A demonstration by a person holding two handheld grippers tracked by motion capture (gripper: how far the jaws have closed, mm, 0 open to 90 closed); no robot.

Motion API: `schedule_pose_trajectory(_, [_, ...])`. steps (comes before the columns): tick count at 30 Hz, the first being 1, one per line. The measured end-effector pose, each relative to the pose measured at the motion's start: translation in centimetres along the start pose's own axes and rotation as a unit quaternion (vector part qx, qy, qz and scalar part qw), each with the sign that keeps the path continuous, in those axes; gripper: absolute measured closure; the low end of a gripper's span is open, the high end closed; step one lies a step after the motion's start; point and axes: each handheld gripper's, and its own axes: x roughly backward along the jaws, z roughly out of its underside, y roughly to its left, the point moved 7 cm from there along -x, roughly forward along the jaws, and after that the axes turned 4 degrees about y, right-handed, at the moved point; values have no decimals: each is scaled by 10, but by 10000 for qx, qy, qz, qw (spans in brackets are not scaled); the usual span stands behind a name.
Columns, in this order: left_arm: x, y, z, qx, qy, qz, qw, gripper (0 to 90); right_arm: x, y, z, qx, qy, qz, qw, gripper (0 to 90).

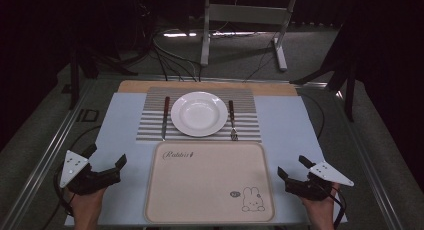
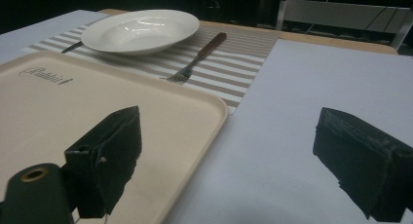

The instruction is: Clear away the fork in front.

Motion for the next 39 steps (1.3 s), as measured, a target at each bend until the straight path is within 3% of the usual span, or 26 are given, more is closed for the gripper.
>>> schedule_pose_trajectory(6, [-1,-1,1,-61,28,-93,9999,0,2,0,-2,-38,-55,106,9999,105])
schedule_pose_trajectory(20, [-9,-6,2,-311,103,-218,9992,0,0,1,-9,-257,-29,105,9996,105])
schedule_pose_trajectory(39, [-10,-8,4,-274,115,-305,9991,0,-11,12,-36,-12,109,101,9999,104])
